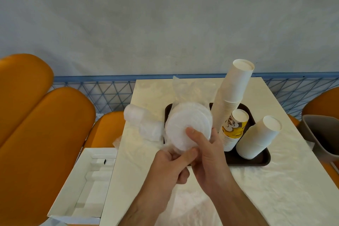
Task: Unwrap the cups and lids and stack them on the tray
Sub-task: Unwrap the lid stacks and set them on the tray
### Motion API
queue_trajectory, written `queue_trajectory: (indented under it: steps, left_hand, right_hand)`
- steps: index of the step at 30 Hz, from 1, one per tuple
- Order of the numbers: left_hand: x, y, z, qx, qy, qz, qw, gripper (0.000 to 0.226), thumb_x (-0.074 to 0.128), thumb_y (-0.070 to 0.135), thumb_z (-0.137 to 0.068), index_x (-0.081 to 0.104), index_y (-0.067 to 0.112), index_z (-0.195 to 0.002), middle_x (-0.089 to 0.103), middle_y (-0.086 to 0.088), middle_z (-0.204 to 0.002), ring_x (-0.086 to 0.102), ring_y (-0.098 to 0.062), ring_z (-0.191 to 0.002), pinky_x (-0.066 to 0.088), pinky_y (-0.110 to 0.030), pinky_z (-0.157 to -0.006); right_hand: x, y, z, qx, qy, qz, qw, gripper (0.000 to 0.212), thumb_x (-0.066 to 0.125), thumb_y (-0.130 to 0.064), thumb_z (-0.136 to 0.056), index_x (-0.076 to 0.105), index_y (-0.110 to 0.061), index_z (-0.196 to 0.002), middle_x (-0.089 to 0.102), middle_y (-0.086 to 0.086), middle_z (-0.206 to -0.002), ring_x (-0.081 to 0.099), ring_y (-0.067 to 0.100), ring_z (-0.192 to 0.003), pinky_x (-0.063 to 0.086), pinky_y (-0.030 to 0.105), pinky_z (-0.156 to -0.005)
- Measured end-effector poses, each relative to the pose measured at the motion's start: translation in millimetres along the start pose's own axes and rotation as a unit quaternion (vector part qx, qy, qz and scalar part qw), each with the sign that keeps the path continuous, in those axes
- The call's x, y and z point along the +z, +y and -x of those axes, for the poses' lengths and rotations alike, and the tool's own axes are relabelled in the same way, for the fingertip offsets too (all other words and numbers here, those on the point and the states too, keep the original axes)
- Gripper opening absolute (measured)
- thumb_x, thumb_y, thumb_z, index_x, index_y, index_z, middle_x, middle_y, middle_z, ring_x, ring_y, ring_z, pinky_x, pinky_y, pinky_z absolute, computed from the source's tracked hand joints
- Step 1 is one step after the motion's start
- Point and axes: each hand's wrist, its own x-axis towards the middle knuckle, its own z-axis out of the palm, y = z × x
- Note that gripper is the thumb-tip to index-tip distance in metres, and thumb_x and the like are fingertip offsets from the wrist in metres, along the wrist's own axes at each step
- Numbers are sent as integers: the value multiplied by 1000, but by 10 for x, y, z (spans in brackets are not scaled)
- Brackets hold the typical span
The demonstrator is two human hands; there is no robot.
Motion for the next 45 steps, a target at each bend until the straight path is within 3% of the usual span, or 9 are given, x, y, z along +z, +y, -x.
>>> queue_trajectory:
  steps: [3,10,14,21,25,31,37,42,45]
  left_hand:
    - [31,-3,-13,14,3,26,1000,49,85,39,-64,70,-4,-83,32,-10,-61,24,-19,-54,23,-31,-52]
    - [-45,-17,-17,34,9,-27,999,35,83,19,-72,61,-5,-63,48,-13,-56,32,-19,-50,29,-25,-47]
    - [-121,-37,-32,47,11,-66,997,29,77,12,-81,62,-10,-69,51,-13,-56,35,-21,-51,32,-24,-48]
    - [-367,52,-23,1,-23,-162,987,15,83,26,-75,75,13,-78,67,-4,-69,54,-16,-60,44,-23,-58]
    - [-601,191,-55,6,1,-141,990,73,85,49,-53,60,46,-121,68,16,-117,68,-7,-101,58,-33,-84]
    - [-412,265,-89,88,-44,-92,991,103,94,19,-58,39,68,-130,58,26,-123,63,-6,-111,60,-38,-82]
    - [-371,164,-91,144,11,-114,983,79,90,16,-58,55,66,-108,55,35,-111,57,8,-100,57,-22,-71]
    - [-316,170,-42,184,20,-170,968,73,89,22,-64,50,66,-109,53,38,-114,54,11,-103,57,-21,-76]
    - [-276,196,-11,205,22,-183,961,67,84,35,-62,49,68,-108,52,38,-116,53,11,-107,55,-17,-78]
  right_hand:
    - [9,31,-12,3,13,-5,1000,74,85,-29,-64,56,-19,-131,65,19,-126,66,43,-113,56,41,-68]
    - [-37,-113,-28,2,5,-40,999,61,76,-19,-72,58,-15,-130,68,18,-122,71,33,-100,58,40,-66]
    - [-28,-156,-49,-8,13,-37,999,60,75,-21,-73,59,-13,-131,71,15,-118,72,29,-99,58,40,-67]
    - [-19,-189,-82,-35,24,-23,999,69,85,-13,-74,55,-10,-136,70,13,-125,70,26,-112,60,33,-80]
    - [-64,-243,-80,-24,-29,44,998,62,79,-16,-75,58,-16,-133,71,8,-124,70,25,-112,60,34,-79]
    - [-40,-117,-45,-39,-82,183,979,53,81,-36,-78,65,-21,-126,72,8,-119,70,29,-110,60,42,-77]
    - [-120,-422,-117,-107,-54,338,933,53,65,-65,-78,66,-36,-123,68,-6,-122,66,17,-113,57,54,-92]
    - [-50,-919,-212,-180,-46,489,852,57,65,-72,-80,60,-41,-128,59,-22,-125,55,-3,-115,46,20,-87]
    - [18,-985,-293,-153,-90,606,775,34,64,-62,-81,69,-40,-106,57,-24,-118,54,-7,-108,39,5,-78]
